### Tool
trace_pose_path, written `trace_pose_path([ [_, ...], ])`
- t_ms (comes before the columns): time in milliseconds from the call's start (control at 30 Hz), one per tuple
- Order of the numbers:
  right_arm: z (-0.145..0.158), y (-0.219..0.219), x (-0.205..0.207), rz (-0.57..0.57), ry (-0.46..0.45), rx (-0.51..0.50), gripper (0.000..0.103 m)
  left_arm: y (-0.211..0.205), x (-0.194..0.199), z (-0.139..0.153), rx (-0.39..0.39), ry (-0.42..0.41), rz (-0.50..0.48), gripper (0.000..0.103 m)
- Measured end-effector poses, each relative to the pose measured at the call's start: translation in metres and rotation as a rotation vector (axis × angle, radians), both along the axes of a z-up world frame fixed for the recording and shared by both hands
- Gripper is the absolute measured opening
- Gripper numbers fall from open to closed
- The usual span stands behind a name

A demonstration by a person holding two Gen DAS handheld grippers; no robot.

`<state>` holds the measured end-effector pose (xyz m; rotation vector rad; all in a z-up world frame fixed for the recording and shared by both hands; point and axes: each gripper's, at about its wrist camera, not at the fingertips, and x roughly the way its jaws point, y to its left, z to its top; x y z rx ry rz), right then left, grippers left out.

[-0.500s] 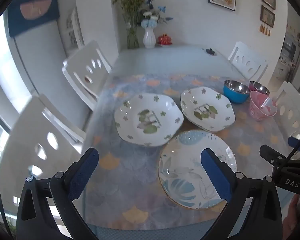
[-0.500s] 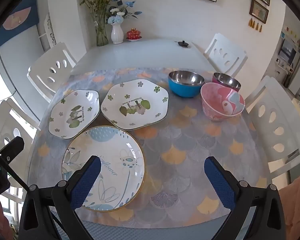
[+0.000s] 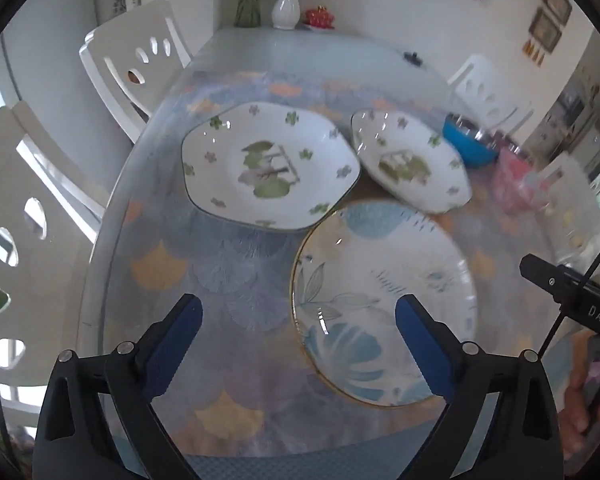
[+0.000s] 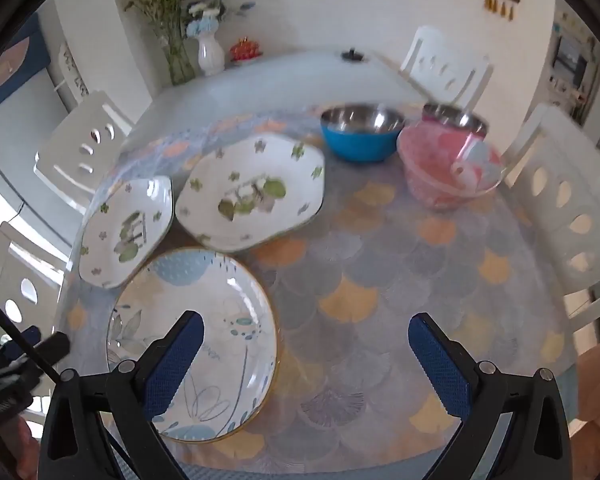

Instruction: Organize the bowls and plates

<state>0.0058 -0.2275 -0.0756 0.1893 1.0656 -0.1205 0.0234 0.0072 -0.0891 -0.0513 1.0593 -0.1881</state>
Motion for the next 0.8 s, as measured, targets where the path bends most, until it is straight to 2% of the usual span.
trace_pose_path([
  [100,-0.020,0.005,0.009,0.026,0.050,0.024,0.099,0.002,0.005,-0.013,-0.008,0.031,0.000,0.093],
  [200,-0.035,0.010,0.017,0.053,0.079,0.050,0.092,0.005,0.011,-0.025,-0.023,0.063,0.006,0.091],
  [267,-0.044,0.012,0.022,0.069,0.092,0.052,0.084,0.005,0.014,-0.035,-0.038,0.091,0.010,0.076],
  [333,-0.051,0.014,0.026,0.083,0.106,0.066,0.075,0.004,0.015,-0.043,-0.048,0.117,0.012,0.068],
  [433,-0.062,0.014,0.031,0.089,0.124,0.106,0.063,-0.001,0.017,-0.056,-0.035,0.151,-0.005,0.045],
  [667,-0.076,0.013,0.037,0.107,0.130,0.150,0.045,-0.004,0.020,-0.067,-0.065,0.176,-0.007,0.044],
  [733,-0.080,0.012,0.038,0.107,0.134,0.149,0.035,-0.006,0.022,-0.069,-0.069,0.183,-0.015,0.038],
  [800,-0.083,0.012,0.040,0.114,0.134,0.155,0.032,-0.007,0.023,-0.072,-0.090,0.191,-0.025,0.031],
])
